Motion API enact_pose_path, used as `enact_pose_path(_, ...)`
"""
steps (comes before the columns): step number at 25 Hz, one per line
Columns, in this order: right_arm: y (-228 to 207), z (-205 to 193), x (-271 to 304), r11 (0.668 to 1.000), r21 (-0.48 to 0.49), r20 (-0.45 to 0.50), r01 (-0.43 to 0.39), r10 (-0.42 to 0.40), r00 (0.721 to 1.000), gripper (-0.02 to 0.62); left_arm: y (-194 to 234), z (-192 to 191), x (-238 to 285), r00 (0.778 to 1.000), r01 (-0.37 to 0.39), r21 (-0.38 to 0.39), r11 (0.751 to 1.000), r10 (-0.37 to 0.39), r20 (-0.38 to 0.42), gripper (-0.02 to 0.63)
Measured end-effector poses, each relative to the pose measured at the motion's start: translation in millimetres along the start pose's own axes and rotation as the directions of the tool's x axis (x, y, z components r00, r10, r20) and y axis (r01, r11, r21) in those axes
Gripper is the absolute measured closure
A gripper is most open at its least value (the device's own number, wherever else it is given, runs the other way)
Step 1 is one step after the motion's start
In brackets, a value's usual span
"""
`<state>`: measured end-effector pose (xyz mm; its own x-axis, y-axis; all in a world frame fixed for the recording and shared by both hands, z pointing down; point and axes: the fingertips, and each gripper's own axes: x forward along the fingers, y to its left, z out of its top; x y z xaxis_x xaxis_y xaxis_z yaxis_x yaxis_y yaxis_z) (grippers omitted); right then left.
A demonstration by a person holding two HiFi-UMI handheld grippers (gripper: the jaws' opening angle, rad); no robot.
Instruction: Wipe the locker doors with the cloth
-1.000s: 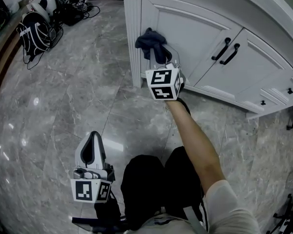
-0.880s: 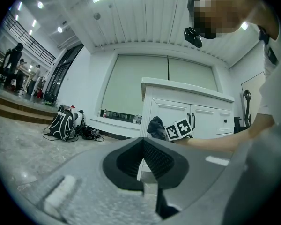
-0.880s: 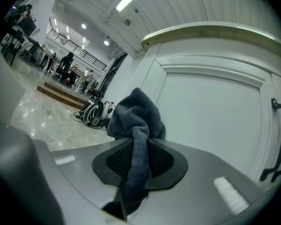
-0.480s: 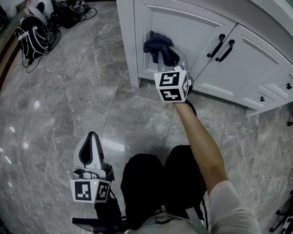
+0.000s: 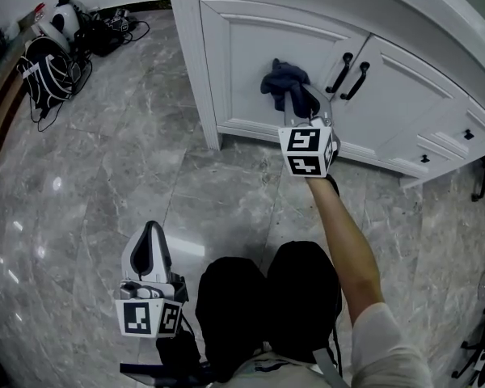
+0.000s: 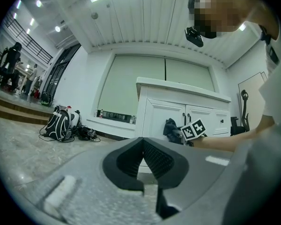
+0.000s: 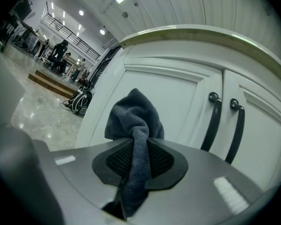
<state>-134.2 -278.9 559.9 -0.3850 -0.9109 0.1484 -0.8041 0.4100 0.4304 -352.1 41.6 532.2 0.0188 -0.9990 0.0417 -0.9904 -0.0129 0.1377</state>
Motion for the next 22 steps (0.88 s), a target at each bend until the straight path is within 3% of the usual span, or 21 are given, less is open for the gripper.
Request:
enact_pose_path(9,-25,-14,-12,0.999,0.001,-0.015,0.049,-0.049,0.999,0.522,-6,4,-1,1.0,0.012,0.007,1.0,-0.012,0.01,0.604)
enact_pose_path(22,2,-70,-4,1.0,-0.007,-0.08,0.022,-0.022,0.997,0.522,-2,-1,-2,1.0,0.003,0.01,1.0,-0.003,-0.005,0.604)
